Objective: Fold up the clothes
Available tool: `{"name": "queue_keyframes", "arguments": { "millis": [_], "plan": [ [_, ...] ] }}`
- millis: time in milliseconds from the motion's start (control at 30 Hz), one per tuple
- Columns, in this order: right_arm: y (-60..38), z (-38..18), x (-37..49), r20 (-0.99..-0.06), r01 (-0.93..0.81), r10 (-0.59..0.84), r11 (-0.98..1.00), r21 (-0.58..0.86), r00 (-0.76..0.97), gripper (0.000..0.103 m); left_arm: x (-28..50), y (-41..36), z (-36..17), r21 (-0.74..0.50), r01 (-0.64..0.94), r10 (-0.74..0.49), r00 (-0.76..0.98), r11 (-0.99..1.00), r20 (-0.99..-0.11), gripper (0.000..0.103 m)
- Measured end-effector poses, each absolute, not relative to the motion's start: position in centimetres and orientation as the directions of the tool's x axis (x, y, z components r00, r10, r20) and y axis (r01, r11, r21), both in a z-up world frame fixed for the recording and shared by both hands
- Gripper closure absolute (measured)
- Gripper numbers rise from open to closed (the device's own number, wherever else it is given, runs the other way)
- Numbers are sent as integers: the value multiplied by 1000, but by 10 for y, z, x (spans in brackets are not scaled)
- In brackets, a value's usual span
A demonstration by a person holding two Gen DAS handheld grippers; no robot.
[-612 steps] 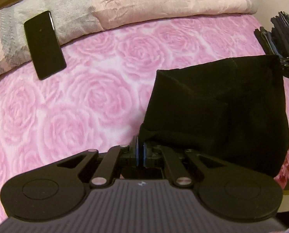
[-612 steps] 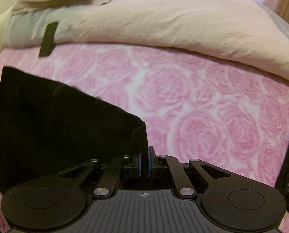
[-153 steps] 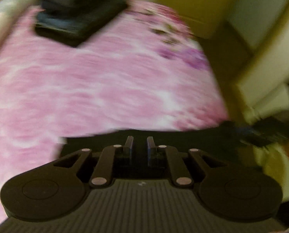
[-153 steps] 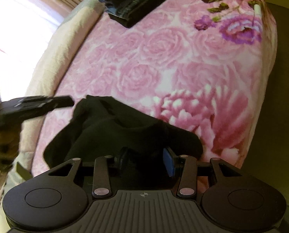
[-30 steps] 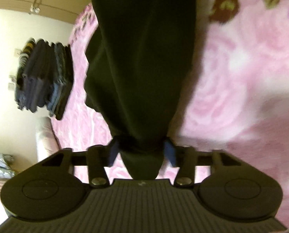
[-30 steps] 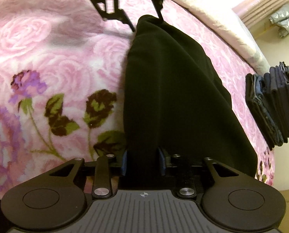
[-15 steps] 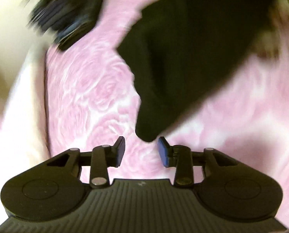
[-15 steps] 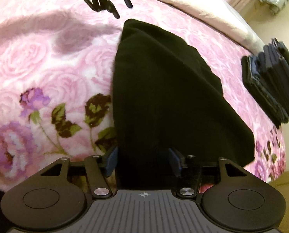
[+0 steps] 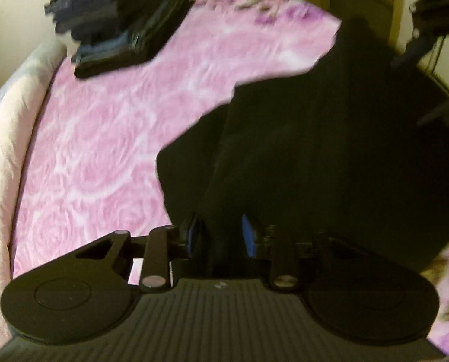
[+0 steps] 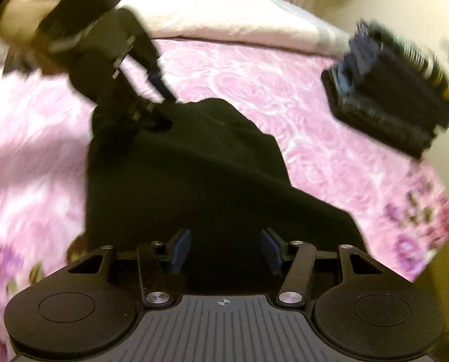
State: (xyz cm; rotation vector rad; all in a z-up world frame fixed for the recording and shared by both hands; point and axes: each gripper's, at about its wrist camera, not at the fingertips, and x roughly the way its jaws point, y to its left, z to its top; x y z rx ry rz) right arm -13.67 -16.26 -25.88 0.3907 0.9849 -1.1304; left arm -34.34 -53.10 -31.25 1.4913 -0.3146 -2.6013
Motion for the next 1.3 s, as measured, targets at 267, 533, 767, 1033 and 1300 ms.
{"name": "queue_keyframes", "arguments": {
  "millis": [267, 533, 767, 1033, 1300],
  "plan": [
    [-158, -266, -191, -851, 941, -523, 306, -144, 40, 48, -342, -564, -314, 71, 221, -172, -478, -973, -861, 51],
    [-170, -232, -181, -822, 955, -560, 287, -71, 107, 48, -357, -544, -262, 12, 131, -81, -536, -991, -841, 66],
    [-203, -268, -183, -854, 932, -498, 360, -45, 152, 48, -421, -521, -314, 163, -68, -117, -439, -984, -891, 74],
    [-180, -265, -207, -868, 956, -487, 290, -54, 99, 48, -430, -566, -317, 159, 85, -180, -430, -984, -884, 55],
    [-181, -251, -194, -855, 957, -499, 289, -12, 141, 48, -436, -546, -292, 34, 50, -54, -500, -998, -864, 68]
  ]
}}
